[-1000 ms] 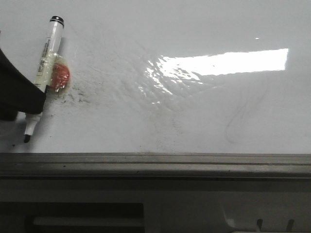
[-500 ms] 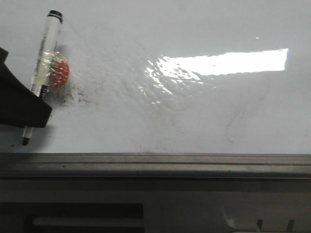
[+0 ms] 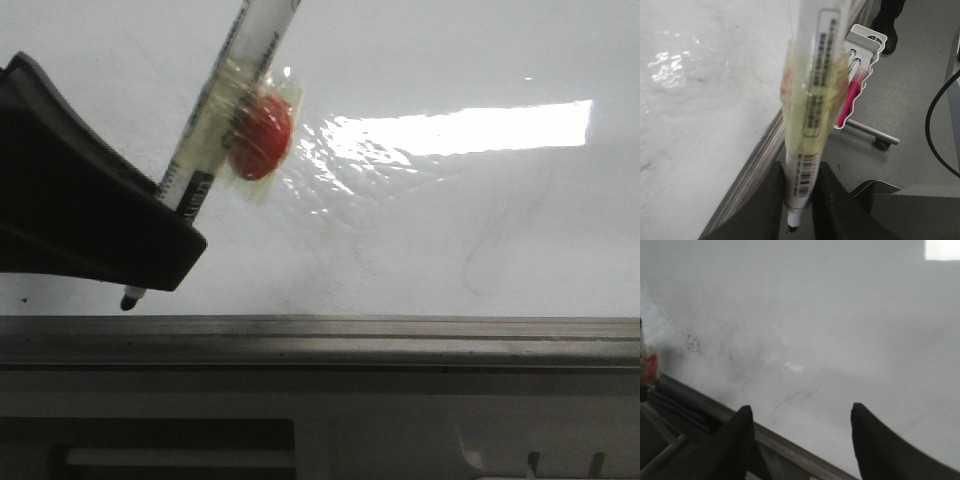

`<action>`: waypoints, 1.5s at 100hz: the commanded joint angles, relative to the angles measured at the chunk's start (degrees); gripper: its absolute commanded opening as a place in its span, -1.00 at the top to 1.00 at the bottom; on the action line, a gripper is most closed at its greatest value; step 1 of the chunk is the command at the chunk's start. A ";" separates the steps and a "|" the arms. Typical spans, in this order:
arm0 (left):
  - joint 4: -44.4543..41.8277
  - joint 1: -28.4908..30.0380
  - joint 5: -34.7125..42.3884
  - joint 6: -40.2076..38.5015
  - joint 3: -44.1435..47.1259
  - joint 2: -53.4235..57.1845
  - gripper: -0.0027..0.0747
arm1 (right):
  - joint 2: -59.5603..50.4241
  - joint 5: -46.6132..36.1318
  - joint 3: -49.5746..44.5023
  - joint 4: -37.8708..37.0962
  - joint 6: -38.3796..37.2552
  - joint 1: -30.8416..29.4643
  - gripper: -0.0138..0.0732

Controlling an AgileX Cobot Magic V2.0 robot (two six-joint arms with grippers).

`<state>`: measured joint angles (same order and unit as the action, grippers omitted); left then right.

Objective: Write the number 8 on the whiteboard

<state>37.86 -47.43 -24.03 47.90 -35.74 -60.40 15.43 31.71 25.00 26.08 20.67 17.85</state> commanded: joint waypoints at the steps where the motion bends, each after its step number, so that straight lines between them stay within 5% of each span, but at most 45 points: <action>1: 1.06 -0.61 2.20 2.25 -1.99 1.09 0.98 | 3.77 -4.37 1.89 5.33 5.92 2.96 -0.18; 21: 1.06 -0.61 2.20 7.07 -1.99 1.09 0.98 | 14.29 -5.30 2.00 12.99 19.92 11.45 -0.18; 47: 1.06 -0.61 1.84 17.60 -1.99 1.09 0.98 | 26.34 -9.73 7.93 13.71 25.51 21.84 -0.18; 91: 1.06 -0.61 1.95 24.86 -1.99 0.74 0.98 | 34.88 -10.30 14.08 14.45 28.32 24.65 -0.18; 111: 1.06 -0.61 2.29 29.07 -1.99 0.74 0.98 | 38.17 -12.67 15.44 16.52 30.06 30.99 -0.19; 150: 2.08 -0.89 2.42 29.19 -1.99 0.74 0.98 | 42.90 -19.16 15.54 21.39 30.06 34.81 -0.19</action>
<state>37.99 -47.56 -24.33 77.26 -35.76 -60.40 58.12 16.05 38.65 45.50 50.00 52.53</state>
